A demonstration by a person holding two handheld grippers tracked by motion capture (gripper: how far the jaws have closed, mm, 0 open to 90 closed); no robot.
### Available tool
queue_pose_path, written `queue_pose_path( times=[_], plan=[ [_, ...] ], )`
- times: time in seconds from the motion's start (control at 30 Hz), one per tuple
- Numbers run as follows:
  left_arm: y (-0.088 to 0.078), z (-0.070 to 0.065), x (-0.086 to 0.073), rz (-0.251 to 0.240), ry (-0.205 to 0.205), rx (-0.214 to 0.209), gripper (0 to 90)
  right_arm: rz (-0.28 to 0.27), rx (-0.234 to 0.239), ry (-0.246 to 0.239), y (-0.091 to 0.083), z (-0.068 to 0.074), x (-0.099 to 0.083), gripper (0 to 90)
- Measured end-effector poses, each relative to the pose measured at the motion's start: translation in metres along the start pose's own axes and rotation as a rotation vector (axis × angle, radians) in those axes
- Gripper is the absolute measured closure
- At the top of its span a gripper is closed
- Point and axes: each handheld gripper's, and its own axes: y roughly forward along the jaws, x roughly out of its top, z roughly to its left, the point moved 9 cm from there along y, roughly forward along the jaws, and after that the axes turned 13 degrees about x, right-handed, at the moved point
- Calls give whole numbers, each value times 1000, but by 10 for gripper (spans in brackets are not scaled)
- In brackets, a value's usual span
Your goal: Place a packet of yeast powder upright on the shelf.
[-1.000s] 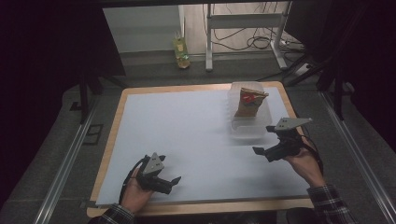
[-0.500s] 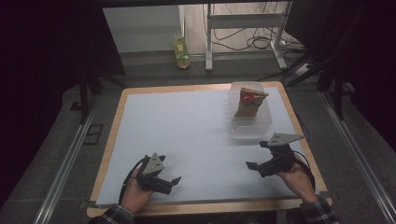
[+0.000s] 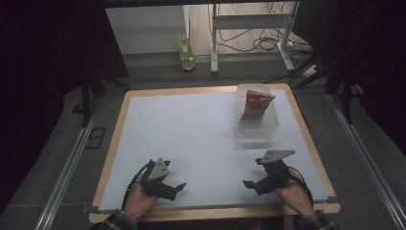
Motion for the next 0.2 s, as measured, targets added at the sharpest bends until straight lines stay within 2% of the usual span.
queue_pose_path(
  times=[0.13,0.2],
  plan=[
    [0,0,0,3,5,1,30,39,5,3,7,-2,-8,0],
    [0,0,1,0,4,0,30,39,5,-5,7,-3,-9,0]
  ],
)
